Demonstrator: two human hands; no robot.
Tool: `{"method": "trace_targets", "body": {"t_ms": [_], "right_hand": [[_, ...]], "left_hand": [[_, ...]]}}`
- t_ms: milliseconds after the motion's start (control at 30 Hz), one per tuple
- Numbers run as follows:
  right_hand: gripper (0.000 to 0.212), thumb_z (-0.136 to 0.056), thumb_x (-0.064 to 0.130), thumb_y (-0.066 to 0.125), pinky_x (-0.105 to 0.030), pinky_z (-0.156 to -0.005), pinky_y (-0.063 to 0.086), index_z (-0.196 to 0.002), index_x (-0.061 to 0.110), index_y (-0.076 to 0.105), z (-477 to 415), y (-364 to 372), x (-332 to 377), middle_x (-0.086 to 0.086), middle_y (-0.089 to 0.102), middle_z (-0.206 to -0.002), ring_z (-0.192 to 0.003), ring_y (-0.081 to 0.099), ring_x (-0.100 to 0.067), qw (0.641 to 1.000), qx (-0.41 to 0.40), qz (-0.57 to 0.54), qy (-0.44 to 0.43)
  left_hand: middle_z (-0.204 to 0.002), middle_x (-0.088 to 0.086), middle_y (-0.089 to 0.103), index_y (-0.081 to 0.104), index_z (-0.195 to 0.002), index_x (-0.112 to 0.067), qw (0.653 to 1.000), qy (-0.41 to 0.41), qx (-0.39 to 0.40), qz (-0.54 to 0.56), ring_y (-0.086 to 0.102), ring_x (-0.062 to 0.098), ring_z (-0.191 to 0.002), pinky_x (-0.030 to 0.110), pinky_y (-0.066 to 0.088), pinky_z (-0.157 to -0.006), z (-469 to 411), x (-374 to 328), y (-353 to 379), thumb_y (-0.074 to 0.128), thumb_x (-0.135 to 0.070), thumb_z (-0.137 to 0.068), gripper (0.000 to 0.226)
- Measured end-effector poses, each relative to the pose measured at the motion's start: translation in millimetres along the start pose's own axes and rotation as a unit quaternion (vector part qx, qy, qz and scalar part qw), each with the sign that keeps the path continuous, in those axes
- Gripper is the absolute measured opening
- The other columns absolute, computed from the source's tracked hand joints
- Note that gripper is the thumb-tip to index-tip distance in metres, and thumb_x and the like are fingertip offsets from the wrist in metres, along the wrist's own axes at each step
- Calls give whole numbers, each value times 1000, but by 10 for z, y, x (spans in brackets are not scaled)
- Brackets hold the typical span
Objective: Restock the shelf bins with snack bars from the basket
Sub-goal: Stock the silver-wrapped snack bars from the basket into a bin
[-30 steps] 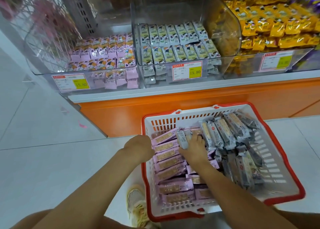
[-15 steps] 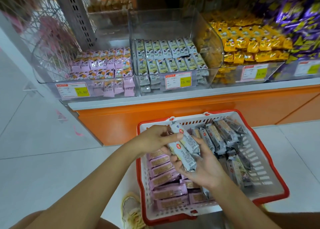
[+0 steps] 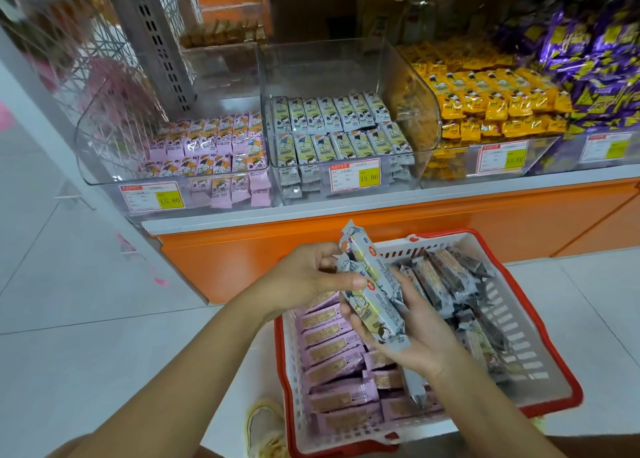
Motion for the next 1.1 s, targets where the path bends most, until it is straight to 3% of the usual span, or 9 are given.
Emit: {"method": "trace_targets", "body": {"t_ms": [167, 300, 433, 567, 700, 767, 900, 967, 1100], "right_hand": [[43, -94, 35, 52, -46, -104, 43, -131, 14, 58, 53, -155, 366, -10, 59, -133, -124, 55, -26, 962, -83, 233, -113], [41, -91, 37, 52, -38, -91, 50, -124, 14, 60, 125, -83, 525, -3, 66, -123, -116, 60, -21, 917, -101, 348, -168], [30, -86, 26, 60, -29, -79, 53, -112, 13, 67, 156, -72, 584, -2, 69, -113, -105, 65, -19, 890, -123, 399, -184], [48, -78, 32, 65, -31, -62, 48, -117, 3, 65, 185, -208, 619, -14, 64, -116, -80, 59, -28, 915, -157, 336, -160], [76, -66, 46, 82, -51, -92, 48, -126, 8, 58, 186, -261, 538, -11, 64, -125, -103, 59, -48, 919, -172, 333, -120], [55, -75, 43, 69, -44, -90, 46, -122, 15, 60, 190, -177, 545, -9, 67, -118, -102, 63, -37, 908, -173, 360, -123], [28, -83, 59, 50, -18, -86, 43, -110, 51, 53, 267, 328, 661, 34, 61, -106, -101, 58, 10, 784, -151, 576, -176], [43, -78, 53, 63, -13, -77, 47, -116, 52, 44, 278, 702, 641, 31, 57, -114, -100, 58, 10, 728, -103, 641, -220], [68, -83, 38, 71, -18, -89, 43, -139, 37, 31, 192, 1215, 769, 13, 42, -125, -112, 46, -3, 510, -113, 770, -366]], "left_hand": [[-107, 7, 71, 68, -109, -15, 1000, -1, -14, 4, 67, 12, -91, 20, 52, -77, -5, -37, -45, 71, -15, -81, 29], [-78, -12, 70, 70, -95, -19, 999, -13, -26, 21, 62, -4, -66, 11, 46, -59, -24, -55, -16, 70, -15, -83, 13], [-100, -1, 74, 68, -108, -13, 998, -30, -39, 30, 68, 5, -85, 15, 51, -67, -21, -65, -65, 68, -19, -85, 23], [-106, 1, 72, 68, -109, -14, 997, -54, -31, 36, 67, 11, -100, 18, 54, -81, 10, -65, -123, 65, -22, -87, 23], [-105, 3, 73, 68, -109, -12, 996, -70, -27, 48, 68, 13, -100, 21, 55, -84, 20, -71, -157, 64, -21, -87, 24], [-103, 3, 73, 69, -107, -12, 996, -66, -34, 56, 69, 13, -97, 21, 55, -80, 20, -107, -173, 65, -22, -86, 24], [-100, 2, 74, 70, -105, -11, 992, -49, -87, 78, 69, 10, -95, 22, 56, -77, 30, -245, -316, 67, -25, -84, 26], [-96, 5, 75, 71, -102, -6, 986, -33, -130, 99, 70, 12, -90, 22, 57, -73, 44, -355, -431, 68, -24, -84, 25], [-88, 7, 75, 72, -92, -3, 971, 11, -209, 116, 71, 12, -77, 19, 55, -63, 99, -635, -678, 69, -26, -83, 25]]}}
Point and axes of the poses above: each hand's wrist, its own z-axis away from the middle knuckle, its own y-axis out of the palm, x = y × z, the point moved 9 cm from there along -z, towards the middle knuckle
